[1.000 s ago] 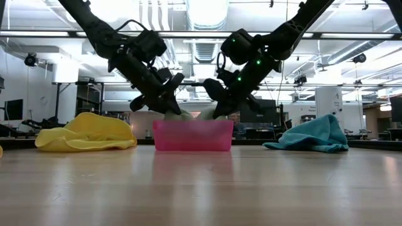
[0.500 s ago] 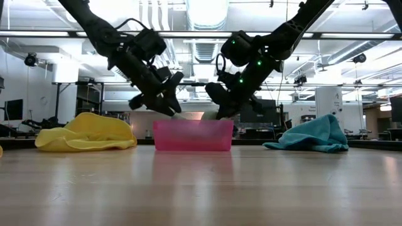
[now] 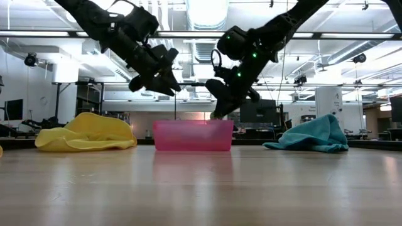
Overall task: Fold microfiber towels
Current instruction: Put the green towel into the bin
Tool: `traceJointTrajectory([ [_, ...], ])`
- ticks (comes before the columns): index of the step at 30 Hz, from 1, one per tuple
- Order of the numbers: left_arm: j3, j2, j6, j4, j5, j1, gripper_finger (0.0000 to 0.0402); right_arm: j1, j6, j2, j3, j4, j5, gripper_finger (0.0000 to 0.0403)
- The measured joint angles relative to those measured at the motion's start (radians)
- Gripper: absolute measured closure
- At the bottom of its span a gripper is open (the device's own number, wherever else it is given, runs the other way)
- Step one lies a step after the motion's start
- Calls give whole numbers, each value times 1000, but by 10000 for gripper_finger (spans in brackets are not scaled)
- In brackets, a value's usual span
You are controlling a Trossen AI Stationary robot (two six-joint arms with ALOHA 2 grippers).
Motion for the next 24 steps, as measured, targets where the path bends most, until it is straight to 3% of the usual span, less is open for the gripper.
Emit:
traceJointTrajectory([
  [7,6,59,91,69,103,1,279,-8,-123,0,117,-144,-16,259],
  [10,36,105,140,99,105,4,298,-23,-173,0,164,-177,-114,287],
  [15,98,209,191,88,104,3,344,-61,-199,0,188,-159,-305,372],
  [21,146,292,222,88,94,4,394,-79,-184,19,160,-141,-325,391],
  [24,142,312,219,86,87,4,398,-74,-169,49,144,-142,-327,394],
])
